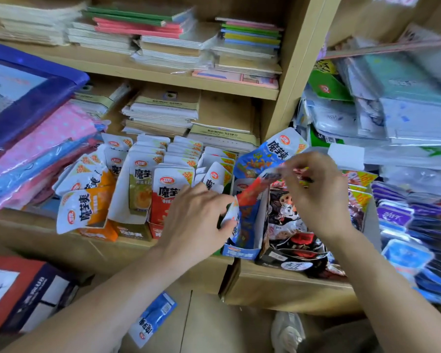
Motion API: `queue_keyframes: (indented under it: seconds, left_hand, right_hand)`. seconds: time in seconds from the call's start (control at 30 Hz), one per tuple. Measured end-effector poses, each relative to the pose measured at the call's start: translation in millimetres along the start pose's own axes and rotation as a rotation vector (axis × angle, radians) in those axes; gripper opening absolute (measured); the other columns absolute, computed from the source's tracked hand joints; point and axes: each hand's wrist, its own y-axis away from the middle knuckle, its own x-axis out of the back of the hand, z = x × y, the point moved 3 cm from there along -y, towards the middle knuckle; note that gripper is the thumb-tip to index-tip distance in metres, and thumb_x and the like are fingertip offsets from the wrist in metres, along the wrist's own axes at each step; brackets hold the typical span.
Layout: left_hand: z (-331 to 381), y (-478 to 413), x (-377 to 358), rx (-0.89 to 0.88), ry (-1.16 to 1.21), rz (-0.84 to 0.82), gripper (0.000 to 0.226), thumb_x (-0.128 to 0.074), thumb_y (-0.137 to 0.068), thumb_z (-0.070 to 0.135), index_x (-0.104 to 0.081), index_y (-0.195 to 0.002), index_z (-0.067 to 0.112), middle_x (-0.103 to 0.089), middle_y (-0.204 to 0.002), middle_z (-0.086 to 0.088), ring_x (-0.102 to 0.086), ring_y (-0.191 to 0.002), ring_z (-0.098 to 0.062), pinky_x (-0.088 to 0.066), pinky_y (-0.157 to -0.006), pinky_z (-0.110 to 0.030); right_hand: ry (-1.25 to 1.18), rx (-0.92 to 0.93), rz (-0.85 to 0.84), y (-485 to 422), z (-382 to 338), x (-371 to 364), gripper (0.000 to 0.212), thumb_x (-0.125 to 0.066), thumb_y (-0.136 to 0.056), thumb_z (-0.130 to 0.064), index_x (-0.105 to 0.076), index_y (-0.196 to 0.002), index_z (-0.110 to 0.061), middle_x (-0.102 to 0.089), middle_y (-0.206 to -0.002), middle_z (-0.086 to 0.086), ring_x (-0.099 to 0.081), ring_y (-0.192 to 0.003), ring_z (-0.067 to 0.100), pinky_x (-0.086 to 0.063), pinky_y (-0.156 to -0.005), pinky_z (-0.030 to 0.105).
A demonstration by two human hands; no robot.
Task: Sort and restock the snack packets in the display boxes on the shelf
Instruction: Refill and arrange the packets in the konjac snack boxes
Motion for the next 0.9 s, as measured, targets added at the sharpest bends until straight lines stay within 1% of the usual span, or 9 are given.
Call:
queue_keyframes:
  seconds: [0.07,0.13,0.23,0.37,0.47,0.6,0.7,0.8,0.9]
  left_hand:
    - [-3,-2,-3,0.057,0.085,-0.016,0.031,-0.083,-0.076,0.036,-0.076,-0.105,0.027,-0.067,-0.070,0.017,-0.056,-0.073,-0.014,-0.049,-0.076,-0.034]
    - [-5,-4,-4,0.111,0.145,-0.038,0.033,-0.083,-0.078,0.035,-0.075,-0.110,0.029,-0.067,-0.071,0.020,-0.054,-0.074,-0.009,-0.044,-0.081,-0.031]
    - [-4,-7,-4,0.154,0.217,-0.045,0.030,-0.083,-0.079,0.032,-0.074,-0.109,0.032,-0.064,-0.070,0.024,-0.057,-0.075,-0.007,-0.046,-0.078,-0.029]
    - [-4,-9,-4,0.238,0.349,-0.006,0.020,-0.081,-0.082,0.025,-0.076,-0.101,0.032,-0.068,-0.076,0.022,-0.056,-0.073,-0.002,-0.046,-0.066,-0.026]
    - [-3,-13,-3,0.247,0.413,0.029,0.017,-0.079,-0.083,0.018,-0.078,-0.096,0.029,-0.065,-0.074,0.025,-0.056,-0.072,-0.005,-0.039,-0.062,-0.015]
    - [0,-22,-8,0.218,0.430,0.118,0.014,-0.078,-0.083,0.023,-0.076,-0.094,0.030,-0.067,-0.079,0.020,-0.052,-0.070,-0.004,-0.039,-0.062,-0.022]
    - [1,-36,-15,0.146,0.315,0.082,0.032,-0.076,-0.083,0.037,-0.073,-0.113,0.028,-0.068,-0.107,0.016,-0.056,-0.097,-0.009,-0.043,-0.082,-0.025]
    - [-4,-54,-20,0.151,0.278,-0.023,0.070,-0.072,-0.089,0.042,-0.045,-0.150,0.023,-0.049,-0.149,0.006,-0.042,-0.136,-0.017,-0.023,-0.107,-0.018]
    - [-5,-72,-20,0.182,0.404,-0.112,0.083,-0.066,-0.095,0.040,-0.018,-0.161,0.029,-0.034,-0.161,0.005,-0.028,-0.146,-0.011,-0.023,-0.111,-0.025]
  right_hand:
    - [-0.057,-0.079,0.151,-4,2,13,0.007,-0.069,-0.096,-0.017,-0.064,-0.093,-0.016,-0.064,-0.087,-0.001,-0.059,-0.081,0.021,-0.043,-0.070,0.019]
    - [-0.124,-0.133,0.250,-7,4,24,0.009,-0.067,-0.098,-0.020,-0.059,-0.093,-0.020,-0.061,-0.085,-0.004,-0.058,-0.077,0.022,-0.043,-0.066,0.022]
    - [-0.228,-0.204,0.263,-10,10,31,0.010,-0.064,-0.098,-0.017,-0.057,-0.092,-0.020,-0.056,-0.078,-0.016,-0.053,-0.072,0.014,-0.044,-0.063,0.036]
    - [-0.273,-0.260,0.299,-14,14,41,0.012,-0.061,-0.099,-0.015,-0.056,-0.092,-0.023,-0.054,-0.075,-0.015,-0.054,-0.066,0.017,-0.048,-0.059,0.038]
    - [-0.395,-0.305,0.367,-14,14,50,0.012,-0.059,-0.102,-0.014,-0.052,-0.095,-0.022,-0.051,-0.081,-0.017,-0.053,-0.060,0.008,-0.055,-0.052,0.028]
    - [-0.437,-0.339,0.428,-9,13,57,0.015,-0.055,-0.103,-0.013,-0.050,-0.095,-0.026,-0.052,-0.084,-0.012,-0.053,-0.062,0.013,-0.055,-0.049,0.031]
    - [-0.474,-0.364,0.449,-8,15,60,0.018,-0.056,-0.101,-0.012,-0.051,-0.091,-0.026,-0.051,-0.078,-0.009,-0.049,-0.066,0.021,-0.051,-0.048,0.036]
    - [-0.527,-0.385,0.416,-8,23,64,0.018,-0.059,-0.095,-0.012,-0.055,-0.083,-0.026,-0.050,-0.077,-0.002,-0.042,-0.070,0.029,-0.041,-0.056,0.051]
    - [-0.584,-0.399,0.271,-7,23,62,0.024,-0.060,-0.097,-0.006,-0.056,-0.082,-0.024,-0.053,-0.074,-0.004,-0.048,-0.065,0.022,-0.040,-0.051,0.037]
